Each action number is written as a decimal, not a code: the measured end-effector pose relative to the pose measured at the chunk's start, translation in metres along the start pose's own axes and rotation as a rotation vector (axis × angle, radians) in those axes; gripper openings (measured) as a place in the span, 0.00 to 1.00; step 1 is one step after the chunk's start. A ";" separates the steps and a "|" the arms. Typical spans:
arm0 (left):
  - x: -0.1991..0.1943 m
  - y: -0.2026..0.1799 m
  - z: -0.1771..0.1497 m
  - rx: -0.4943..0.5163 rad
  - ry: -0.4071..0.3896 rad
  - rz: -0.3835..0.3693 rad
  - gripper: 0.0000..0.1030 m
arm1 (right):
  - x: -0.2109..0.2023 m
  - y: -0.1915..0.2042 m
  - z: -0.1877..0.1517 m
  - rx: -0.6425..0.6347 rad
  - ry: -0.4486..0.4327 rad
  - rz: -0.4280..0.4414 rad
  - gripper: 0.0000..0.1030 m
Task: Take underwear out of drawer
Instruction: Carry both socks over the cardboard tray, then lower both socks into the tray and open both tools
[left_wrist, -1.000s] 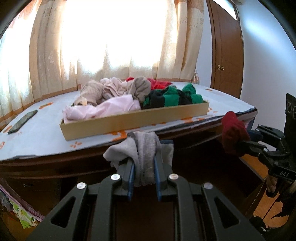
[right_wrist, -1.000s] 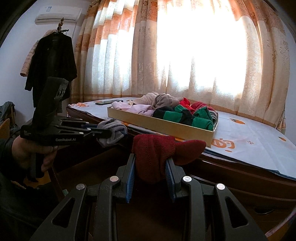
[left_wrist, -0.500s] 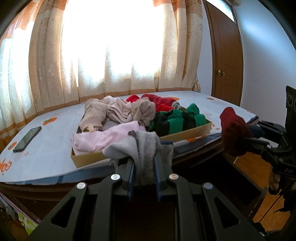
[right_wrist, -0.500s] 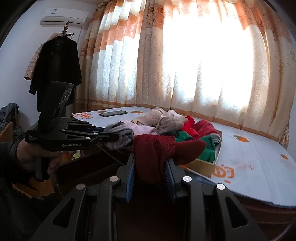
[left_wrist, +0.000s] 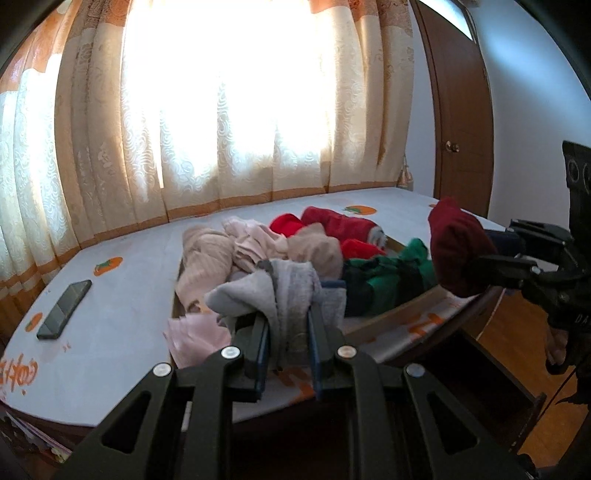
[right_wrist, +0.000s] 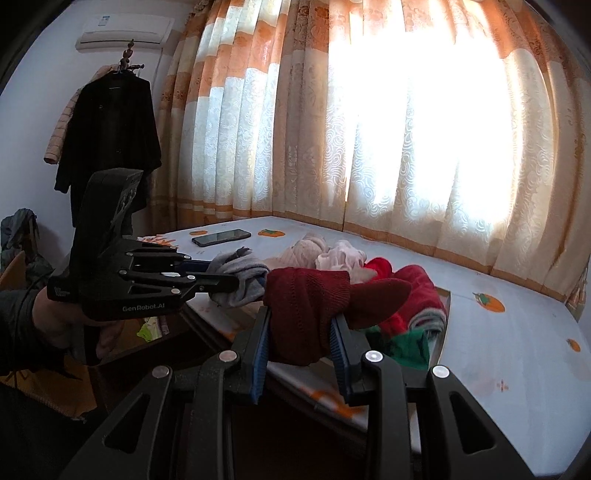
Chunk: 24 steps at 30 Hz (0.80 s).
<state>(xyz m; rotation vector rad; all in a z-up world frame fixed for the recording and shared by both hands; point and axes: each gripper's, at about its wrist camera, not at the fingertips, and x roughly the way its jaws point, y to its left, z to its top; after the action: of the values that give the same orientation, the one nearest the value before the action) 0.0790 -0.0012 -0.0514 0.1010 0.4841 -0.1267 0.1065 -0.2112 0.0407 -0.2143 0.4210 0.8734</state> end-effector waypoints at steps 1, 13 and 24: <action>0.002 0.002 0.004 0.002 0.000 0.007 0.16 | 0.003 -0.001 0.003 0.003 0.005 0.003 0.32; 0.041 0.025 0.034 -0.004 0.046 0.045 0.16 | 0.057 -0.022 0.030 0.022 0.088 -0.017 0.32; 0.082 0.024 0.032 -0.028 0.145 0.018 0.16 | 0.102 -0.067 0.014 0.155 0.236 -0.080 0.33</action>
<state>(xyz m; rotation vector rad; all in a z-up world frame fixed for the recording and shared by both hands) 0.1693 0.0107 -0.0599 0.0876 0.6288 -0.0950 0.2208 -0.1775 0.0089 -0.1906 0.6930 0.7350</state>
